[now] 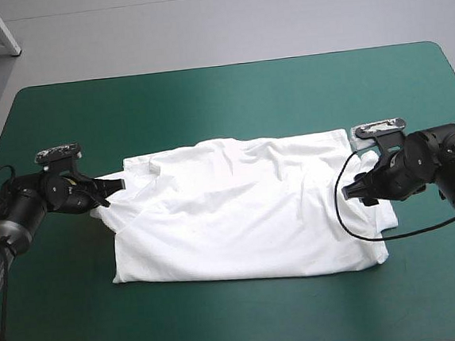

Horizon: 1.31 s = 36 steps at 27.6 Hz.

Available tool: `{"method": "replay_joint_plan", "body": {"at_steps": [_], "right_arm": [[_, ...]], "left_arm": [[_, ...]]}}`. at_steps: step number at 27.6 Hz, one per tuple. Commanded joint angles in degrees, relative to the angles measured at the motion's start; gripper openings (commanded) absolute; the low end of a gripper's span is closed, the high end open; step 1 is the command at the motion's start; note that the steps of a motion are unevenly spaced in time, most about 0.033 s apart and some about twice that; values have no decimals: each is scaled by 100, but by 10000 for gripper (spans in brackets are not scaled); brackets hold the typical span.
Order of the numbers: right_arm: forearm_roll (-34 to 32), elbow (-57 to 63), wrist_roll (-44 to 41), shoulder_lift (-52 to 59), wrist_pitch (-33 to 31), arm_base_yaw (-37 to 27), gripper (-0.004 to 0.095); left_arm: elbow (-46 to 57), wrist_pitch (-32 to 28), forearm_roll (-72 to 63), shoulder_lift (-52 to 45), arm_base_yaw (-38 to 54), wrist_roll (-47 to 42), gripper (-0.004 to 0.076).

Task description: Fold the cloth

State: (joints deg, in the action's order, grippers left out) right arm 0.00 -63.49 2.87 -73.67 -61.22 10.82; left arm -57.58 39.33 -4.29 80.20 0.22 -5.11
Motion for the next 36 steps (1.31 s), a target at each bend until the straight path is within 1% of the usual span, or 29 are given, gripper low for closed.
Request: {"method": "replay_joint_plan", "body": {"at_steps": [1, 2, 5, 6, 9, 15, 19, 20, 21, 22, 23, 25, 29, 30, 32, 34, 36], "right_arm": [[0, -175, -6, 168, 194, -28, 580], [0, -175, -6, 168, 203, -28, 580], [0, -175, -6, 168, 235, -28, 580], [0, -175, -6, 168, 232, -28, 580], [-40, -175, -34, 168, 232, -28, 580], [-158, -175, -244, 168, 254, -29, 580], [-704, -175, -621, 168, 292, -29, 580], [-976, -165, -773, 168, 292, -29, 580], [-1082, -165, -847, 168, 292, -29, 580], [-1143, -165, -906, 168, 292, -29, 580], [-1157, -165, -931, 168, 292, -29, 580], [-1199, -165, -1027, 168, 292, -29, 580], [-1199, -165, -1057, 157, 350, -29, 580], [-1199, -165, -1057, 157, 378, -29, 580], [-1208, -165, -1061, 157, 452, -40, 580], [-1224, -165, -1083, 107, 564, -64, 580], [-973, -175, -977, -61, 645, -333, 580]], "left_arm": [[-133, -273, -268, -507, -26, -46, -10], [-133, -326, -467, -581, -54, 113, -10], [-133, -454, -1170, -677, -265, 1067, -10], [-133, -467, -1458, -677, -381, 1452, -10], [-133, -477, -2034, -606, -804, 2195, -10], [-133, -466, -1933, -304, -1481, 2262, -10], [-133, -477, -1943, 35, -1688, 2283, -10], [-133, -516, -1943, 221, -1743, 2283, -8], [-133, -532, -1958, 323, -1765, 2347, 2], [-133, -530, -1958, 424, -1777, 2404, 22], [-133, -507, -1987, 524, -1791, 2428, 62], [-133, -469, -2077, 712, -1791, 2428, 173], [-133, -288, -2208, 1130, -1791, 2446, 517], [-133, -223, -2182, 1221, -1791, 2506, 582], [-133, -154, -2154, 1296, -1791, 2725, 643], [-209, -142, -2110, 1277, -1779, 2695, 640], [-386, -142, -1971, 1105, -1779, 2549, 641]]}}
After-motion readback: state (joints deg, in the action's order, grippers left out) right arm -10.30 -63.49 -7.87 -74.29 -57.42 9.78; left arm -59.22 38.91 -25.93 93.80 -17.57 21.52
